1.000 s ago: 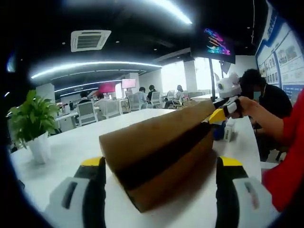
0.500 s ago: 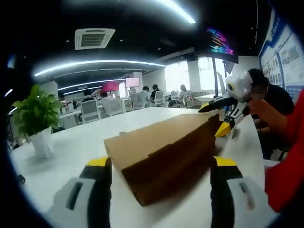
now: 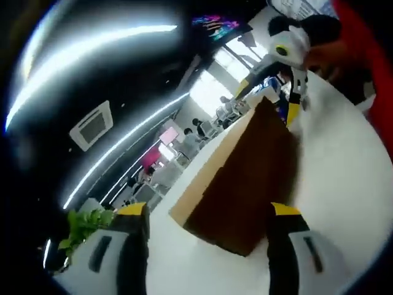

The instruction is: Operate the shoe box by opening the lid, removing the specified soft item, and placing it in the target area until the item is outside and the box remains undamaged.

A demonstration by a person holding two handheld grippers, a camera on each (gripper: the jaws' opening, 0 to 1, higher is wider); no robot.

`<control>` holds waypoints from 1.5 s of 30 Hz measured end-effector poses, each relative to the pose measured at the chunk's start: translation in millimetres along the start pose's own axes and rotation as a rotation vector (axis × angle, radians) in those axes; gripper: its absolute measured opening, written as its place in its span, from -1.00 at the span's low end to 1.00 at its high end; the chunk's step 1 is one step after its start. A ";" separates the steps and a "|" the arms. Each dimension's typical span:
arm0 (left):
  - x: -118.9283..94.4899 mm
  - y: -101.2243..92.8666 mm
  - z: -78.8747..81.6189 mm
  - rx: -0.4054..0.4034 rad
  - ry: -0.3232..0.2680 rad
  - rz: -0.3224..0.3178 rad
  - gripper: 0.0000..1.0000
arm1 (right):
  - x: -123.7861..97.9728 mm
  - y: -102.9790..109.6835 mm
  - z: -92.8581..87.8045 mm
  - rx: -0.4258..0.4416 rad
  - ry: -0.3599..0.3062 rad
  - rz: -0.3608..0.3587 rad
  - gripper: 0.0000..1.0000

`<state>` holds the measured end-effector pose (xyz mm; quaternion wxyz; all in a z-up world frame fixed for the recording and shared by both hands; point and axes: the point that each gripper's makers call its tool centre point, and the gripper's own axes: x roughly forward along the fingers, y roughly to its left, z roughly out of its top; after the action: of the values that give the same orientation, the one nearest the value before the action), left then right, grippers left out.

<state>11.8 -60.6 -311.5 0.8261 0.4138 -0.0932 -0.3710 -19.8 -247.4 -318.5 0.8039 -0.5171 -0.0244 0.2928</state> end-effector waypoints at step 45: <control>8.8 -7.0 -16.0 -0.237 0.028 0.100 0.29 | -3.8 0.8 4.8 0.298 -0.040 -0.151 0.20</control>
<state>21.6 -59.5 -328.4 0.8879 0.3130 -0.0575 -0.3321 -25.0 -245.2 -316.0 0.8908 -0.3831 -0.0355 0.2419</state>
